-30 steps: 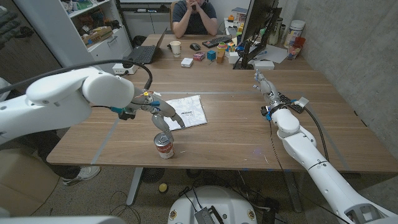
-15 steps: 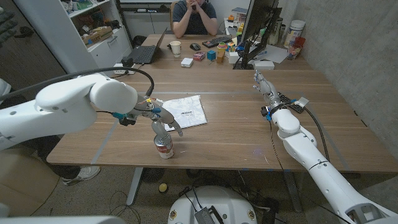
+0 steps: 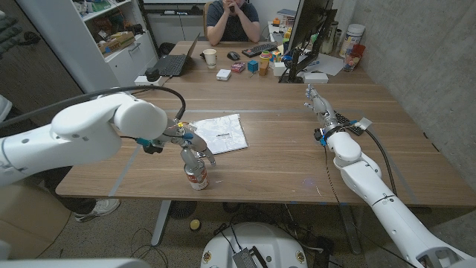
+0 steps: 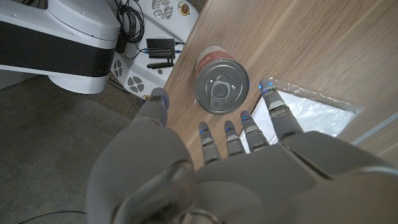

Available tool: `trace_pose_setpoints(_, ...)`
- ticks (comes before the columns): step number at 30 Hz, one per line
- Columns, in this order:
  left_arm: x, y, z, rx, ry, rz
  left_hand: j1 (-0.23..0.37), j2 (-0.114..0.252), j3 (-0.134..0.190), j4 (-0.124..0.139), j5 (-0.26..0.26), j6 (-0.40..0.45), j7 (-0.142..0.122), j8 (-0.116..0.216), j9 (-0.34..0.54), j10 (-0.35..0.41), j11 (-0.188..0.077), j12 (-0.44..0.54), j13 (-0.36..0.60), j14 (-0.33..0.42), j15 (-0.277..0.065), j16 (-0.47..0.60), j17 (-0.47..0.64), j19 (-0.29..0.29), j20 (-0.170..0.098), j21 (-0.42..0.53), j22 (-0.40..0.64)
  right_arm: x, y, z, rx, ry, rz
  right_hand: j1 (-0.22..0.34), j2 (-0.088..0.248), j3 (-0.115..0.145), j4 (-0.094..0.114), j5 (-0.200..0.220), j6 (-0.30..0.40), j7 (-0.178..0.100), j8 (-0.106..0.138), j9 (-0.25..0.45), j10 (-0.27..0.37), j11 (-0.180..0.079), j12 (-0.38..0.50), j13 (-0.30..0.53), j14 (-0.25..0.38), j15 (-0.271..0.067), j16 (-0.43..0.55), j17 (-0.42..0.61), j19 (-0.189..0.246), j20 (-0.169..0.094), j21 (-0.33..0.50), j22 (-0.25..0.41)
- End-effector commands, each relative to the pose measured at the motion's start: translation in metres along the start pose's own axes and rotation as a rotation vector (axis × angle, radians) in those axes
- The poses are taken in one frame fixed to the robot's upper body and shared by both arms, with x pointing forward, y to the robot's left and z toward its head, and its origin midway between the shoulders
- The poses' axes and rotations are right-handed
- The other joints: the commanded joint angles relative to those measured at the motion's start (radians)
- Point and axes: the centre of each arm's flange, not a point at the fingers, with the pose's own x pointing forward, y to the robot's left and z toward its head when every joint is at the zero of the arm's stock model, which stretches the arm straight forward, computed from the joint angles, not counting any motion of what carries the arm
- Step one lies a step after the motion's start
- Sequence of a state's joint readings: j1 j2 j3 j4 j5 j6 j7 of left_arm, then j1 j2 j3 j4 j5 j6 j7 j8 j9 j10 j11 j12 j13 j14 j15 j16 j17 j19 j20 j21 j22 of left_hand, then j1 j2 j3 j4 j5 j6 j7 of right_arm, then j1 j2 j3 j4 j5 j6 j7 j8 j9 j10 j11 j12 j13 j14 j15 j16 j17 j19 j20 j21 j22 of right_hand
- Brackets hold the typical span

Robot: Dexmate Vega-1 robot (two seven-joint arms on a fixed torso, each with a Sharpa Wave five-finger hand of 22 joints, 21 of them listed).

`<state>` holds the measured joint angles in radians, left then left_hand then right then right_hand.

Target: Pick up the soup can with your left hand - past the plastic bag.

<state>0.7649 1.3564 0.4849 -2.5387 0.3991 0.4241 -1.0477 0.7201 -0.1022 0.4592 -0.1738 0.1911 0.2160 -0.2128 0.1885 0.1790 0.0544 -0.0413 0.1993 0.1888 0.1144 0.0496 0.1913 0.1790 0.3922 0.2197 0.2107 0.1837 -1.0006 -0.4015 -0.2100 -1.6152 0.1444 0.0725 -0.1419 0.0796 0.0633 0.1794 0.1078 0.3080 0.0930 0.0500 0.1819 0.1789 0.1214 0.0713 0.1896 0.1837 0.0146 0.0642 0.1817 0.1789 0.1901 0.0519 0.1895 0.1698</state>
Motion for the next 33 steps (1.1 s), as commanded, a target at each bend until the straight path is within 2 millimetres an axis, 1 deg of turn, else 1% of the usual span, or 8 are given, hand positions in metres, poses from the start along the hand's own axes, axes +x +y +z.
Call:
trace_pose_setpoints(1, 0.011, -0.004, -0.001, 0.006, 0.026, -0.035, 0.021, 0.002, 0.009, 0.000, -0.001, -0.010, -0.006, 0.000, 0.003, -0.005, -0.002, -0.001, 0.001, -0.004, 0.000, -0.002, 0.006, -0.006, -0.003, -0.003, 0.004, -0.002, -0.001, -0.003, 0.004, 0.011, -0.005, 0.001, -0.006, -0.007, 0.002, 0.008, 0.008, 0.002, 0.010, 0.002, 0.011, 0.001, 0.006, 0.004, 0.002, 0.007, 0.010, 0.005, 0.004, -0.002, 0.006, 0.004)
trace_pose_setpoints(8, 0.023, -0.008, -0.003, -0.004, 0.020, -0.085, 0.050, 0.012, 0.014, 0.000, -0.001, -0.015, -0.006, 0.000, 0.004, -0.009, 0.004, 0.000, 0.001, -0.008, 0.003, -0.002, 0.006, -0.007, -0.003, -0.004, 0.004, -0.002, -0.001, -0.003, 0.005, 0.009, -0.010, 0.001, -0.005, -0.008, 0.001, 0.009, 0.008, 0.002, 0.010, 0.002, 0.011, 0.000, 0.006, 0.004, 0.004, 0.007, 0.010, 0.005, 0.005, -0.001, 0.006, 0.004)
trace_pose_setpoints(15, 0.028, -0.010, -0.001, 0.005, 0.030, -0.111, 0.084, 0.021, 0.015, 0.002, -0.004, -0.034, -0.006, -0.003, 0.005, -0.002, 0.011, 0.005, 0.002, 0.007, -0.014, 0.004, 0.007, -0.002, -0.002, -0.002, 0.005, -0.002, -0.002, -0.003, 0.010, 0.005, -0.014, 0.001, -0.005, -0.009, 0.002, 0.009, 0.008, 0.002, 0.009, 0.002, 0.011, 0.000, 0.006, 0.004, 0.004, 0.008, 0.010, 0.005, 0.004, -0.002, 0.006, 0.004)
trace_pose_setpoints(27, 0.043, -0.020, 0.001, -0.007, 0.053, -0.156, 0.138, 0.047, 0.020, 0.004, -0.007, -0.060, -0.007, -0.005, 0.006, -0.031, 0.021, -0.002, 0.003, -0.011, 0.008, -0.001, 0.008, 0.012, -0.002, 0.004, 0.008, -0.001, -0.003, 0.000, 0.010, -0.014, -0.008, 0.001, -0.005, -0.010, 0.001, 0.010, 0.008, 0.002, 0.009, 0.002, 0.012, 0.001, 0.006, 0.004, 0.007, 0.010, 0.011, 0.005, 0.004, 0.000, 0.006, 0.004)
trace_pose_setpoints(29, 0.047, -0.023, 0.002, -0.009, 0.066, -0.159, 0.157, 0.061, 0.023, 0.007, -0.008, -0.065, -0.007, -0.003, 0.006, -0.035, 0.025, -0.001, 0.003, -0.007, 0.009, 0.002, 0.009, 0.035, -0.004, 0.014, 0.011, -0.001, -0.003, 0.000, 0.009, -0.013, -0.007, 0.001, -0.005, -0.010, 0.001, 0.010, 0.009, 0.002, 0.009, 0.002, 0.012, 0.001, 0.006, 0.004, 0.009, 0.011, 0.011, 0.005, 0.004, -0.001, 0.006, 0.004)
trace_pose_setpoints(30, 0.049, -0.024, 0.002, -0.010, 0.072, -0.157, 0.194, 0.086, 0.024, 0.008, -0.011, -0.068, -0.006, 0.002, 0.007, -0.036, 0.027, 0.004, 0.004, -0.002, 0.011, 0.005, 0.010, 0.095, -0.004, 0.040, 0.018, -0.001, -0.003, 0.000, 0.010, -0.013, -0.007, 0.001, -0.005, -0.010, 0.001, 0.010, 0.009, 0.001, 0.009, 0.002, 0.011, 0.000, 0.006, 0.004, 0.009, 0.012, 0.011, 0.005, 0.005, 0.000, 0.006, 0.004)
trace_pose_setpoints(32, 0.051, -0.027, 0.002, -0.010, 0.088, -0.151, 0.210, 0.089, 0.014, 0.009, -0.014, -0.057, -0.006, 0.007, 0.008, -0.026, 0.035, 0.010, 0.005, 0.024, 0.000, 0.014, 0.011, 0.130, -0.005, 0.053, 0.019, -0.001, -0.003, 0.000, 0.009, -0.014, -0.005, 0.002, -0.005, -0.011, 0.001, 0.010, 0.009, 0.002, 0.009, 0.002, 0.012, 0.000, 0.006, 0.004, 0.009, 0.012, 0.011, 0.005, 0.005, 0.000, 0.007, 0.004)
trace_pose_setpoints(33, 0.051, -0.028, 0.002, -0.008, 0.101, -0.141, 0.237, 0.098, 0.006, 0.007, -0.015, -0.046, -0.006, 0.010, 0.008, -0.021, 0.032, 0.012, 0.005, 0.038, -0.008, 0.016, 0.012, 0.193, -0.010, 0.078, 0.022, -0.001, -0.003, 0.000, 0.009, -0.015, -0.005, 0.002, -0.005, -0.011, 0.001, 0.010, 0.010, 0.002, 0.010, 0.002, 0.013, 0.001, 0.006, 0.004, 0.010, 0.012, 0.012, 0.004, 0.005, 0.001, 0.007, 0.004)
